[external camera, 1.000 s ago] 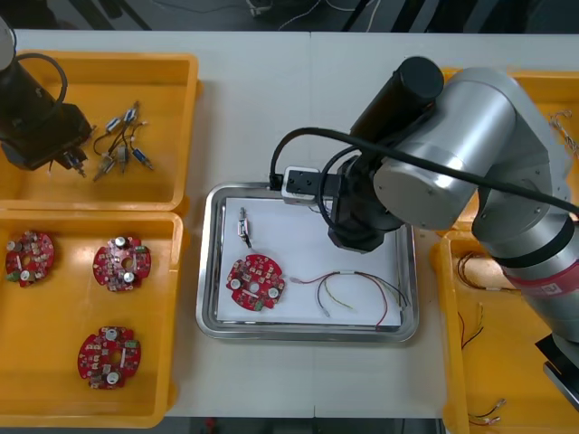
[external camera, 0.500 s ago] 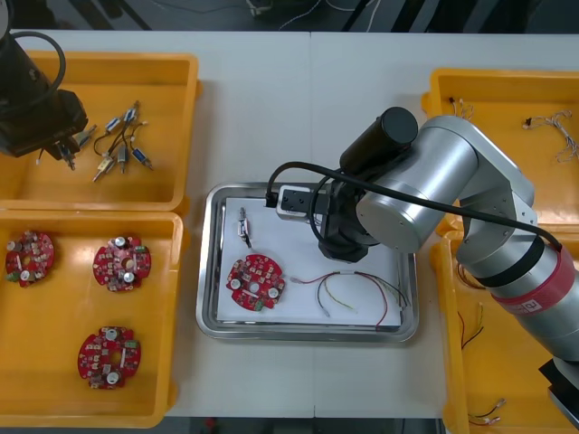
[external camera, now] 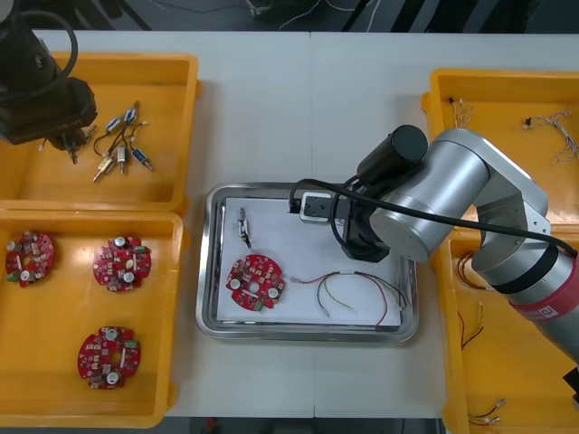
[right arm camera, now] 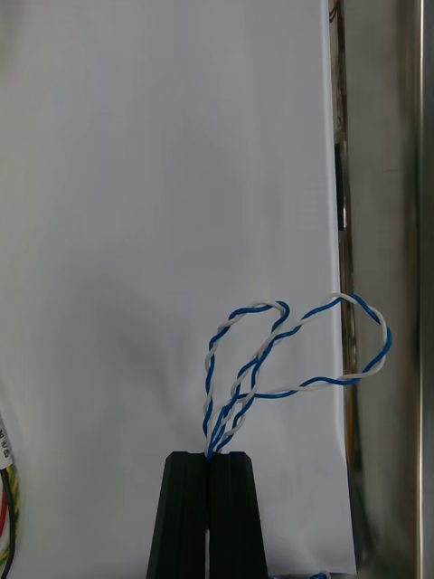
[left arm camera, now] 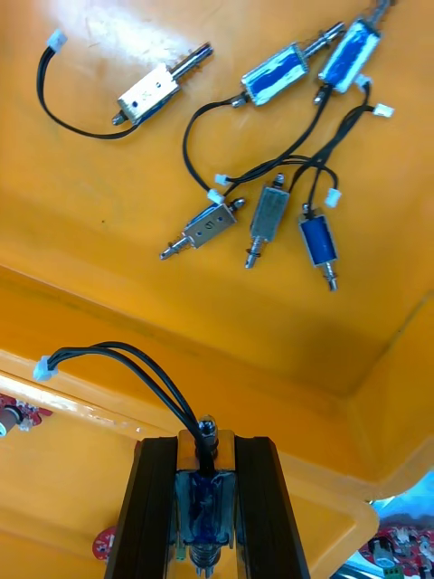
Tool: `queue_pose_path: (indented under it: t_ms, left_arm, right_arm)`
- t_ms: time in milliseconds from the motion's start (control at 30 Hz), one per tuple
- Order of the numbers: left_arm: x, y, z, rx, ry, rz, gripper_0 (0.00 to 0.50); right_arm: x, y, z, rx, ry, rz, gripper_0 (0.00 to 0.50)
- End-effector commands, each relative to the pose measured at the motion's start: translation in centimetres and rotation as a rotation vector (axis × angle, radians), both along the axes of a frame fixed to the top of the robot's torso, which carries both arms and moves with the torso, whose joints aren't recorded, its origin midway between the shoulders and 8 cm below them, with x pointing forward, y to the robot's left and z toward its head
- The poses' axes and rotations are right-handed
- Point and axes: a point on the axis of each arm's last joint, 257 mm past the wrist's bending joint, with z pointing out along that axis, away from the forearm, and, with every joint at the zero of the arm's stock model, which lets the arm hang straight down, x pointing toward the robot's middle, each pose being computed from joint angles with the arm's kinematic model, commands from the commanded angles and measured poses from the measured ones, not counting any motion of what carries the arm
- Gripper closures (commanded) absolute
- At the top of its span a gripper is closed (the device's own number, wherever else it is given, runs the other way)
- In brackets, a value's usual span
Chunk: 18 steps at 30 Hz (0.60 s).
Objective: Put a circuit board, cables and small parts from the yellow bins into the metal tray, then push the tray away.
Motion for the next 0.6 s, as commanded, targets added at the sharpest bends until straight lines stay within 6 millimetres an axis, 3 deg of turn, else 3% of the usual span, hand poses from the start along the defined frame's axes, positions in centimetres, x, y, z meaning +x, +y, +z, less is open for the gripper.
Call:
queue_pose_path:
  t_ms: [33, 467, 500, 600]
  left_arm:
    - [0.0, -1.1, 2.3, 0.005, -0.053, -0.045, 0.500]
    - [-0.2, -8.0, 2.9, -0.013, -0.112, -0.201, 0.500]
    - [-0.3, -8.3, 2.9, -0.011, -0.114, -0.208, 0.500]
    - [-0.5, -10.1, 2.8, -0.009, -0.114, -0.253, 0.500]
  right_arm:
    - [0.1, -0.5, -0.8, -0.026, -0.008, 0.034, 0.500]
    - [0.6, 0.6, -1.4, 0.012, -0.009, 0.030, 0.500]
    - [0.6, 0.6, -1.5, 0.013, -0.006, 0.030, 0.478]
    - [0.5, 0.6, -1.5, 0.014, -0.007, 0.028, 0.234]
